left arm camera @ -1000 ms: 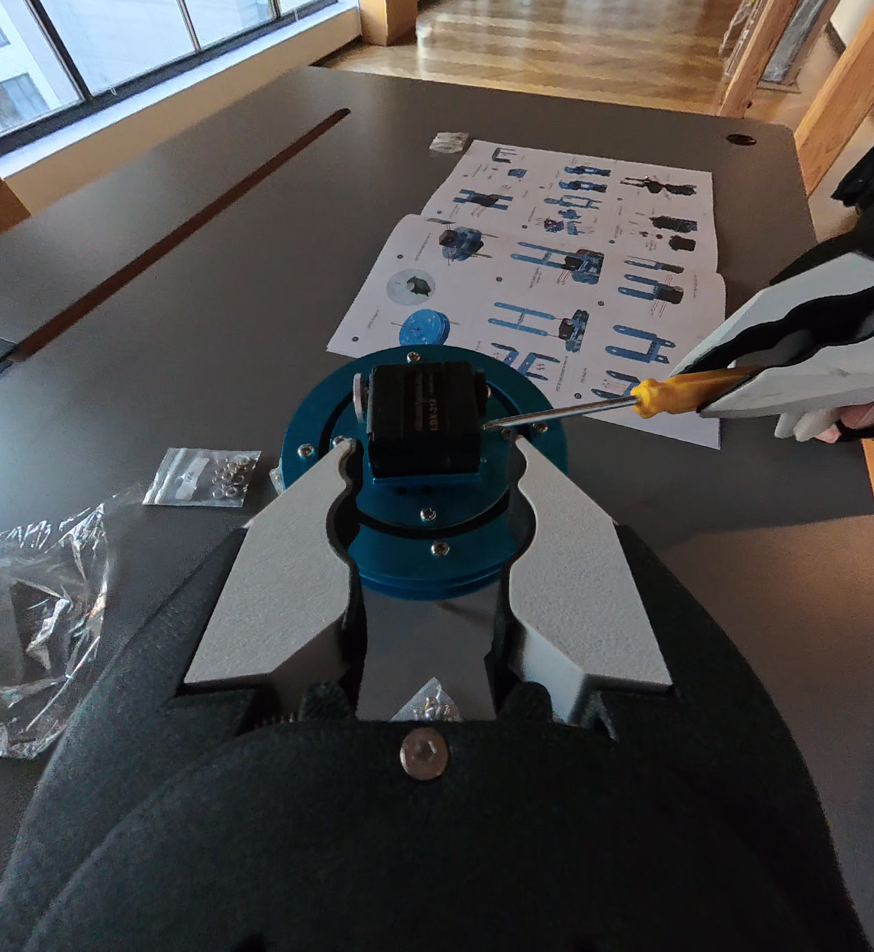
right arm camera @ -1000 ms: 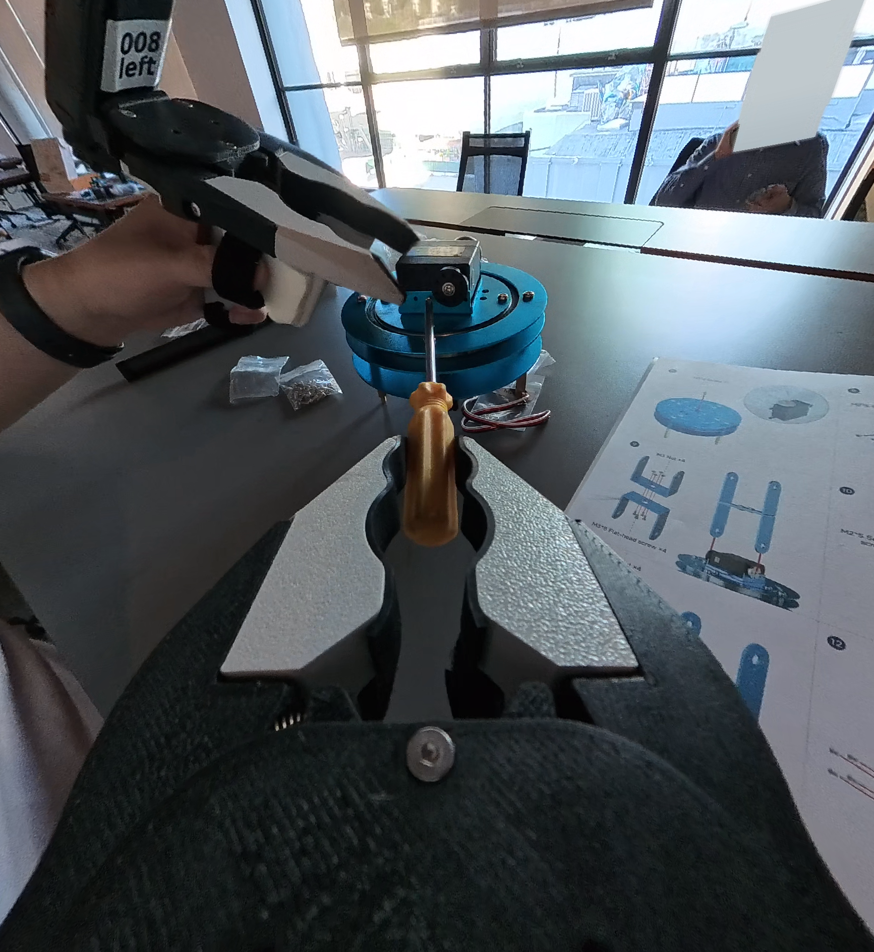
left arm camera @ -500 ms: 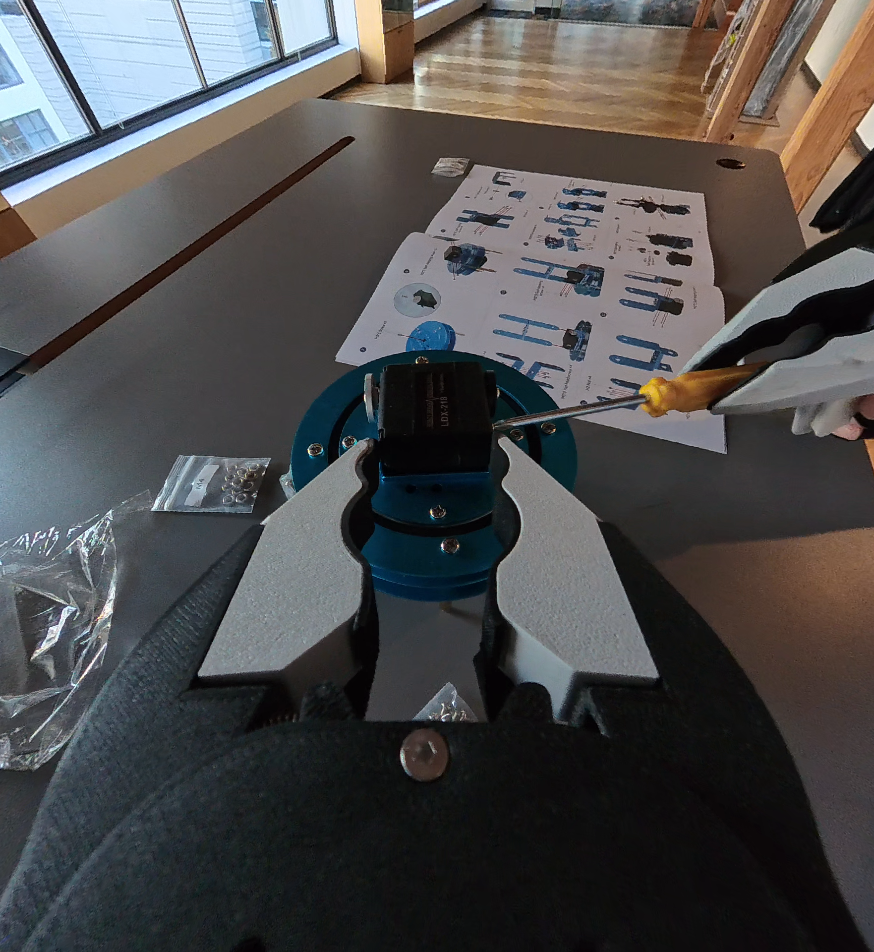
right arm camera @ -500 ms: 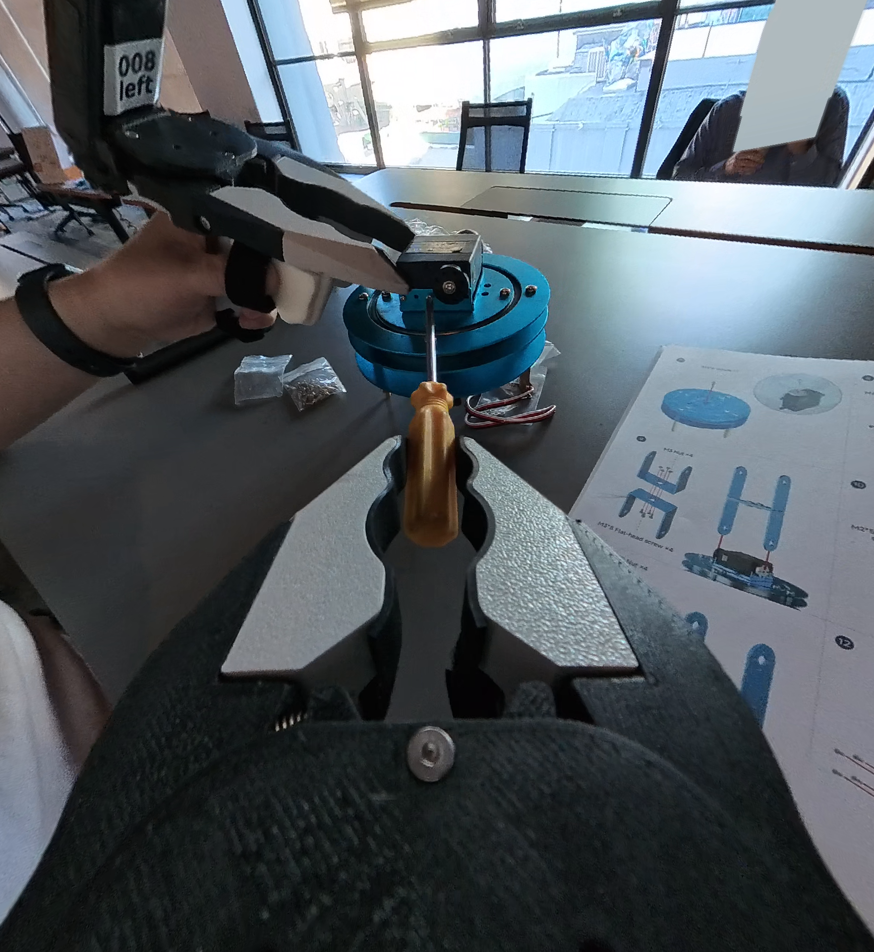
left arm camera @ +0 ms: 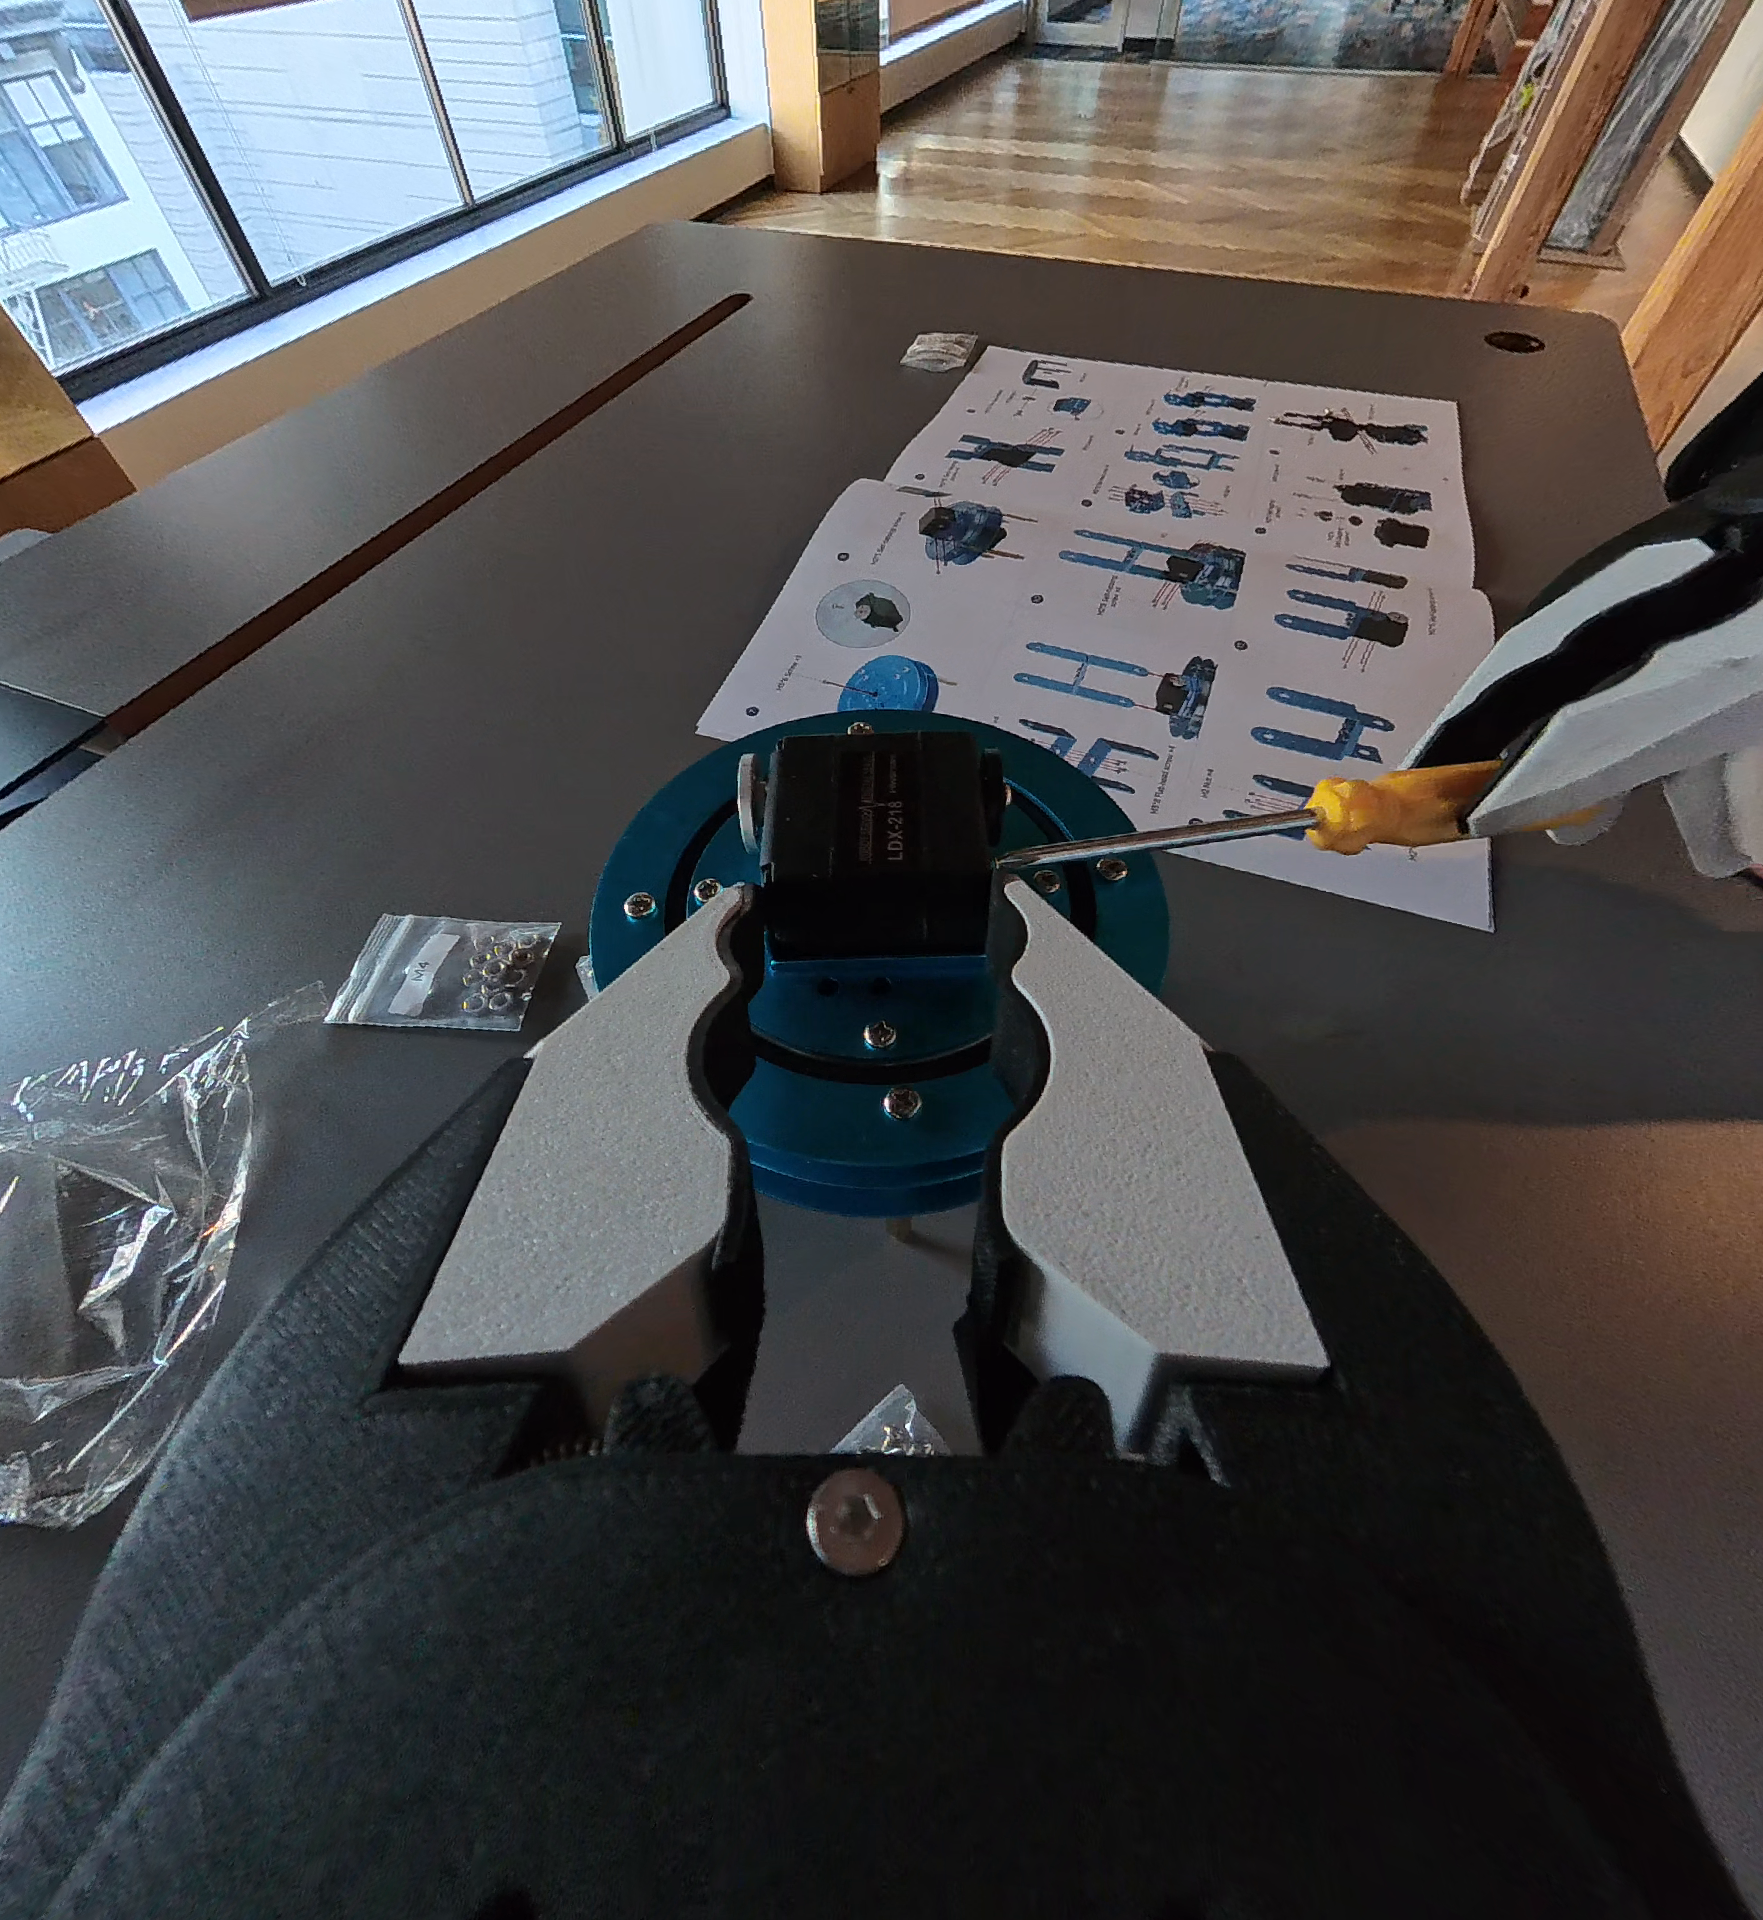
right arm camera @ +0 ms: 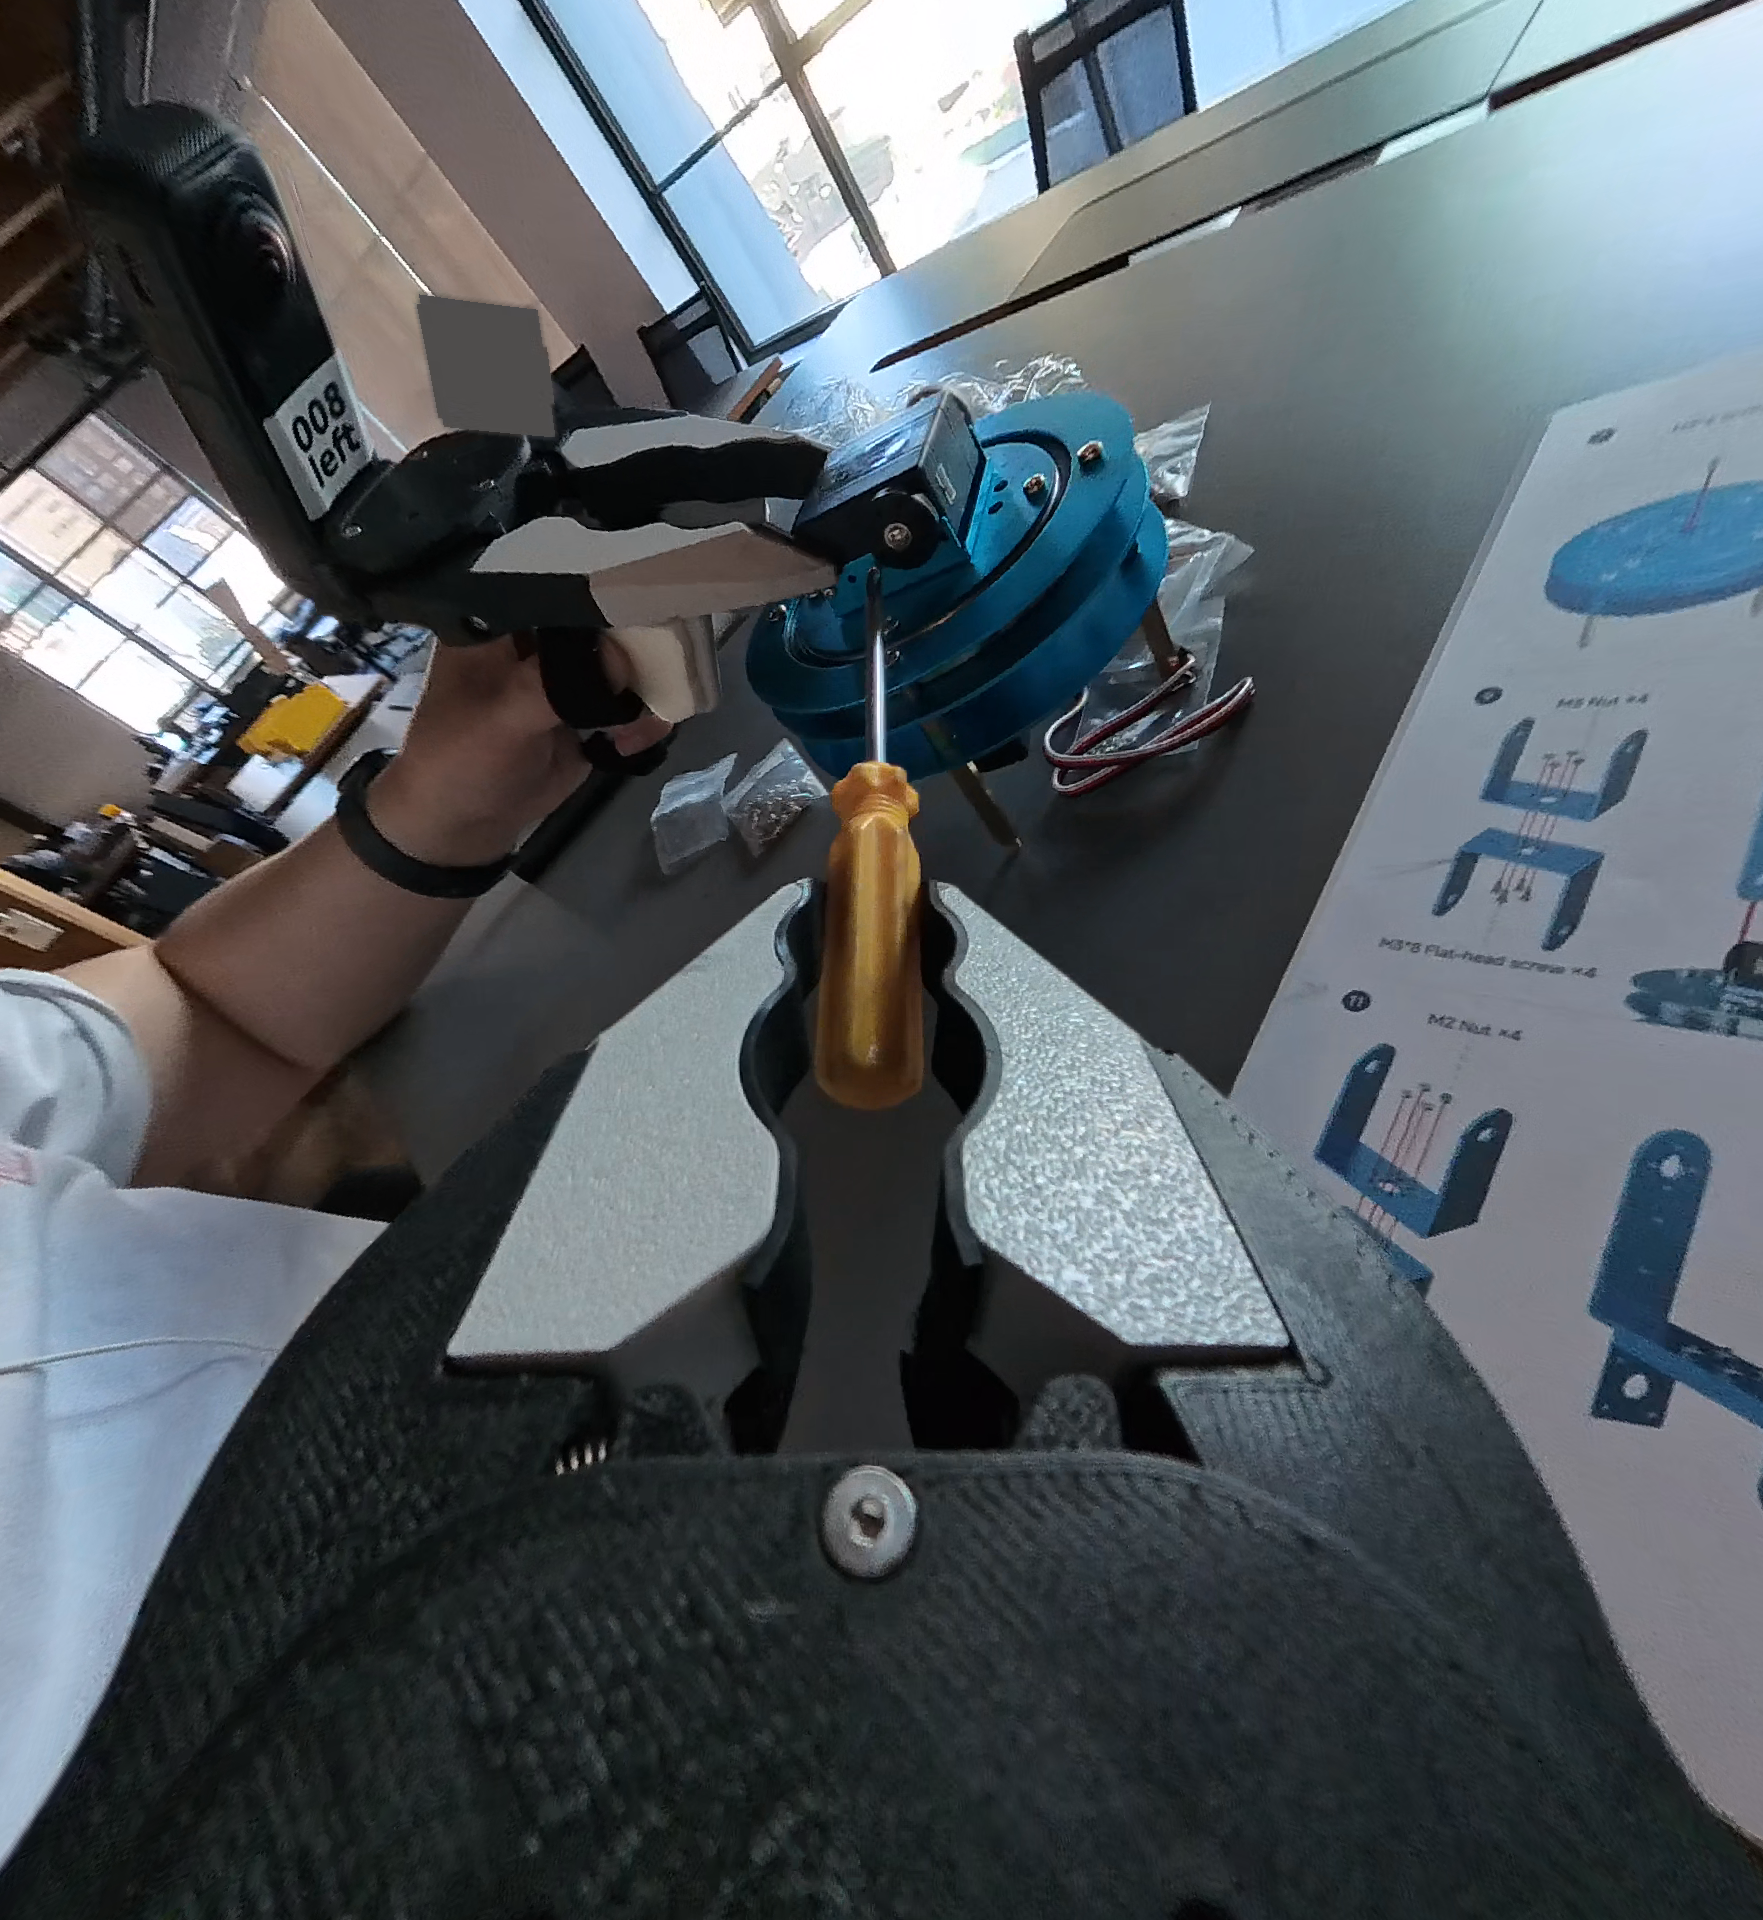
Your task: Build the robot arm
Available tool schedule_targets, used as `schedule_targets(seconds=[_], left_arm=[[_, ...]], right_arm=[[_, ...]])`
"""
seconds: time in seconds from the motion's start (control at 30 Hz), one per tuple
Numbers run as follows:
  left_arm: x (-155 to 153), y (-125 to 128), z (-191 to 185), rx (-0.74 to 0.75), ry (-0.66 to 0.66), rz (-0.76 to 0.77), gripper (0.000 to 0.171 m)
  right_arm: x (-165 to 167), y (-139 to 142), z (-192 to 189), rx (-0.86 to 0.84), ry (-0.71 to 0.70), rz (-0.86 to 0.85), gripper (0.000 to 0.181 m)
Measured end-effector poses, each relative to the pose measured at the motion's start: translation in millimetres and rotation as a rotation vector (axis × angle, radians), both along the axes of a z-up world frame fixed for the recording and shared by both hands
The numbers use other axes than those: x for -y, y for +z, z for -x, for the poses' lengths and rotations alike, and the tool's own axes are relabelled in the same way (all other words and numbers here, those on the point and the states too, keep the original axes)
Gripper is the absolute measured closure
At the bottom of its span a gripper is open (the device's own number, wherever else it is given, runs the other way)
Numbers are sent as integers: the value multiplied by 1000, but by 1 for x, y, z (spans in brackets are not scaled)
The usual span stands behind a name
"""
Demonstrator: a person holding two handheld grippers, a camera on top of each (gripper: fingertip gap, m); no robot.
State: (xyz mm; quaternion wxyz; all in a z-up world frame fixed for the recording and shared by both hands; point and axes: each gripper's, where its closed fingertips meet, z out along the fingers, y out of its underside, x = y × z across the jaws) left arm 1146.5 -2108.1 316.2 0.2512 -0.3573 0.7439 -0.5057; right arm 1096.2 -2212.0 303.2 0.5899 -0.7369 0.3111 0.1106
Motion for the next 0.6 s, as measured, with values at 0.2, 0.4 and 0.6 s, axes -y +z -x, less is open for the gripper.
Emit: schedule_targets(seconds=[0.2, 0.4, 0.6], left_arm=[[0, 0, 0, 7, -1, -4, 131], [0, 0, 0, 16, -1, -5, 131], [0, 0, 0, 17, -1, -4, 130]], right_arm=[[-2, -1, 5, -204, 56, -46, 165], [-5, -3, 9, -418, 106, -107, 165], [-2, 1, 4, -666, 129, -247, 165]])
